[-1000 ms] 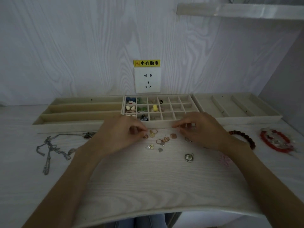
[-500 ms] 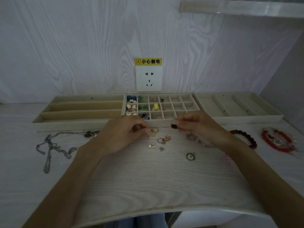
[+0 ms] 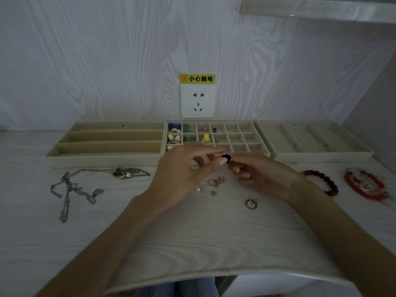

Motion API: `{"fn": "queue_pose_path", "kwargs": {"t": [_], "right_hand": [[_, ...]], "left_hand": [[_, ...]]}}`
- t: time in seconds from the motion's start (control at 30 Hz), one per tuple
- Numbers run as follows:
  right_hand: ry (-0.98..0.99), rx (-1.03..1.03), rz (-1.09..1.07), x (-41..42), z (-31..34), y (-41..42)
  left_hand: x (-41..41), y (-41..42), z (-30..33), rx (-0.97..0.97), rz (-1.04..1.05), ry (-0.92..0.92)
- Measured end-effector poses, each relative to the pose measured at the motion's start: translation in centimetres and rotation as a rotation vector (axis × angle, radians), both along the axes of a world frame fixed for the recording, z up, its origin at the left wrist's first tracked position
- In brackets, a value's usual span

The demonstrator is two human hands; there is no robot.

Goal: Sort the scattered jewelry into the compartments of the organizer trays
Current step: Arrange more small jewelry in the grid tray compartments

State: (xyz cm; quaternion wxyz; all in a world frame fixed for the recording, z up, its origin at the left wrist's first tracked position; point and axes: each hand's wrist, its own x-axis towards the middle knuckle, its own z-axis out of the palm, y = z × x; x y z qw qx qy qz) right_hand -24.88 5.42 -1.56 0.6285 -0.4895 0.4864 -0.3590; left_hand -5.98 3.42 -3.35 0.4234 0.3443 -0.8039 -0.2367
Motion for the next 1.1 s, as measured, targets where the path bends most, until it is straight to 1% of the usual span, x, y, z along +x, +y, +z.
{"fn": "queue_pose_path", "kwargs": {"t": [0.17,0.3,0.4,0.47,0.53,0.6,0.67,0.73,0.77,0.83,0.9,1.0,1.1], "right_hand": [[0.052,-0.069,-0.024,0.5,-0.3,0.2],[0.050,-0.104,0.026,0.3,0.3,0.3],[0.127,-0.158,0.019,-0.1,0.6,0.3],[0.167,-0.188,0.015,-0.2,0.5,0.5],[0.211,-0.219,0.018,-0.2,0.4,0.6],[0.310,-0.272,-0.031,-0.4,0.6,0.7],[0.372,-0.335,-0.160,-0.9,1.1,0.7],[0.380,-0.406,-0.330,-1.5,1.7,0.4],[0.365,-0.440,-0.398,-1.9,1.9,0.1],[0.344,-0.494,-0.454,-2.5,2.4,-0.8],[0.398,-0.527,-0.413,-2.6,2.7,-1.7],[0.567,-0.549,-0.306,-2.3,3.0,-3.5],[0.718,-0.500,-0.157,-1.7,3.4,-5.1]], "left_hand": [[-0.1,-0.1,-0.1,0.020,-0.009,0.084],[0.2,-0.3,0.0,0.028,0.023,0.142],[0.1,-0.4,0.1,0.042,0.024,0.165],[0.0,-0.3,0.0,0.050,0.000,0.130],[0.1,-0.2,0.0,0.068,-0.034,0.046],[0.3,-0.3,0.1,0.083,-0.046,-0.031],[0.9,-0.6,0.4,0.021,0.057,-0.079],[2.0,-1.2,0.9,-0.046,0.282,-0.122],[2.7,-1.5,1.1,-0.039,0.399,-0.144],[4.0,-2.3,1.2,0.030,0.573,-0.204],[5.0,-2.8,0.8,0.086,0.656,-0.281],[5.3,-3.1,0.3,0.130,0.665,-0.302],[5.2,-3.1,0.3,0.141,0.668,-0.318]]}}
